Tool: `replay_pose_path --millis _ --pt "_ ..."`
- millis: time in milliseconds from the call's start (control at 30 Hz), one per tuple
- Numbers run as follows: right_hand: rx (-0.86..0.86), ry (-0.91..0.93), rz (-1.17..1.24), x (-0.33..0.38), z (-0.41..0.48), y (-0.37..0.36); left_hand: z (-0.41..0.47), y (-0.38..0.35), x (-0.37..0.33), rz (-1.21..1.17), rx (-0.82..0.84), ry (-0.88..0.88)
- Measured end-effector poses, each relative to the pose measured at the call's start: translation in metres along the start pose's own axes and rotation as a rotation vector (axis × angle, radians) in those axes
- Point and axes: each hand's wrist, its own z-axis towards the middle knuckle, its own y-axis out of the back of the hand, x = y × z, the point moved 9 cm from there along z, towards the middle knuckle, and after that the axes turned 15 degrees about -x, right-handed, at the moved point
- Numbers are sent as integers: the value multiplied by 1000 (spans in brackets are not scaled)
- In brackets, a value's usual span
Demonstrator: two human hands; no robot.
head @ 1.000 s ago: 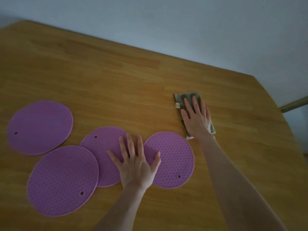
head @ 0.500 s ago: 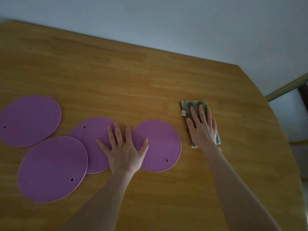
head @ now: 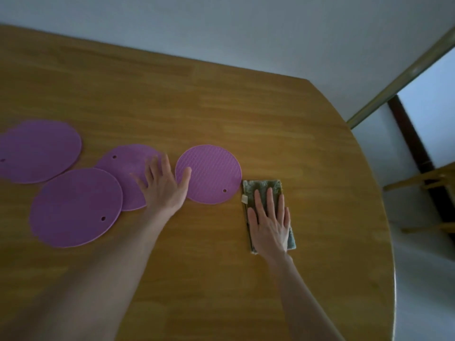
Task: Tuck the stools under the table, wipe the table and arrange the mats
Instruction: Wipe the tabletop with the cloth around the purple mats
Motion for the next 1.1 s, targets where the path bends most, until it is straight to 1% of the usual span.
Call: replay_pose_path --millis 100,300,367,467,600,700,767,833,933,1100 --pt "2 4 11 7 -25 2 -37 10 0 -33 -20 -49" --pt "25 35 30 29 -97 -1 -140 22 8 -99 -40 -218" --pt "8 43 19 38 -124 1 -165 26 9 -99 -9 -263" --pt "28 56 39 59 -161 -1 -182 28 11 -78 6 -294" --pt "59 67 125 80 -192 0 -187 31 23 -27 -24 -303" --pt "49 -7 245 69 -178 16 -183 34 35 0 -1 -285" --pt "36 -39 266 53 -156 22 -181 35 36 -8 12 -297" --pt "-4 -33 213 41 -133 30 -180 34 34 -7 19 -317" --pt "7 31 160 40 -111 32 -176 34 30 -5 26 -294" --pt "-29 17 236 45 -89 42 -165 43 16 -59 -6 -273"
